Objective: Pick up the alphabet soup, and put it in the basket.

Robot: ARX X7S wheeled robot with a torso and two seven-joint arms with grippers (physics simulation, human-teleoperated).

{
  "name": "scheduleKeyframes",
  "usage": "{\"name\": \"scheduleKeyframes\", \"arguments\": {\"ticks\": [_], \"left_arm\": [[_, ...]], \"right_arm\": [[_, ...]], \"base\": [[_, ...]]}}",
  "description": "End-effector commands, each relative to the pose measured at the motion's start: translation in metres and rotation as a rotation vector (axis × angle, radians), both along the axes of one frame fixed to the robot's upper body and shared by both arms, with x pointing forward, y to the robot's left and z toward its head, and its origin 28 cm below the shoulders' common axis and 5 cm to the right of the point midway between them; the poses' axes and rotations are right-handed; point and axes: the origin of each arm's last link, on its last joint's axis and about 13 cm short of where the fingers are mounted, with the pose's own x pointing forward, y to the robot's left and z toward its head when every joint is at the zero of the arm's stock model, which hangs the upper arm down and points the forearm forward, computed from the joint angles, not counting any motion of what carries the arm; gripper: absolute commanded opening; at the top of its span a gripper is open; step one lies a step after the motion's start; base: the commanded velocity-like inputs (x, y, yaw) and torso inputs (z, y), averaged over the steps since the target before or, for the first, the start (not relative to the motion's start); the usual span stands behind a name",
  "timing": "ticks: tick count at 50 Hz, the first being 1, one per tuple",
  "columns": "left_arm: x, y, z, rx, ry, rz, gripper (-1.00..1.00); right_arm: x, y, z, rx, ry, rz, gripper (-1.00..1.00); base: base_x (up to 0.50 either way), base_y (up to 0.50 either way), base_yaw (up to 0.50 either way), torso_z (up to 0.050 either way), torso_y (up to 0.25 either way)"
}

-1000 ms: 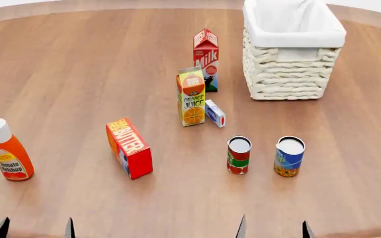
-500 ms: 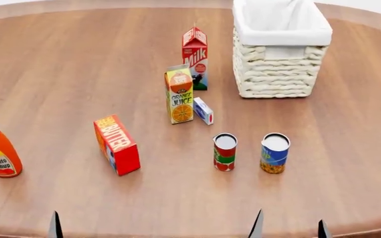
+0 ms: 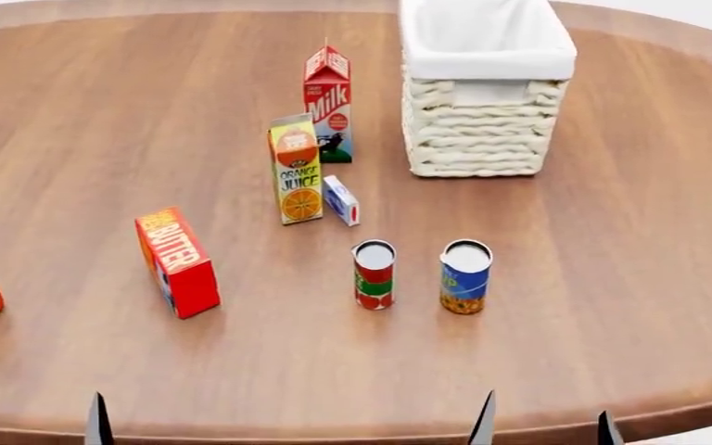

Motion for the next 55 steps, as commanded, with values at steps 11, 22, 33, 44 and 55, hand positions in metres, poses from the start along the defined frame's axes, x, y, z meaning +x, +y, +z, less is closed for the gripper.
{"name": "scheduleKeyframes", "arguments": {"ticks": [11,22,33,44,55], "left_arm": [[-0.0007,0.0008,0.0006,-0.01,-0.005,0.009,1.0],[-0.0012,0.0006,0.0019,-0.008,-0.008,0.008,1.0],[-0.0015,0.0007,0.0021,-0.008,-0.01,0.01,1.0],[-0.0014,0.0007,0.0023,-0.01,-0.013,0.011,1.0],[-0.0015,0.0008,0.0025,-0.009,-0.019,0.011,1.0]], "right_arm": [[-0.0002,0.0006,0.0003,-0.002,0.004,0.003,1.0],[-0.0002,0.001,0.0003,-0.004,0.005,0.005,1.0],[0.0,0.0022,0.0006,-0.024,0.004,0.003,1.0],[-0.0002,0.0032,0.0007,-0.031,-0.006,0.011,1.0],[-0.0022,0.0043,0.0008,-0.045,-0.032,0.022,1.0]], "base": [[0.0,-0.26,0.0,0.0,0.0],[0.0,-0.31,0.0,0.0,0.0],[0.0,-0.3,0.0,0.0,0.0],[0.0,-0.11,0.0,0.0,0.0],[0.02,0.0,0.0,0.0,0.0]]}}
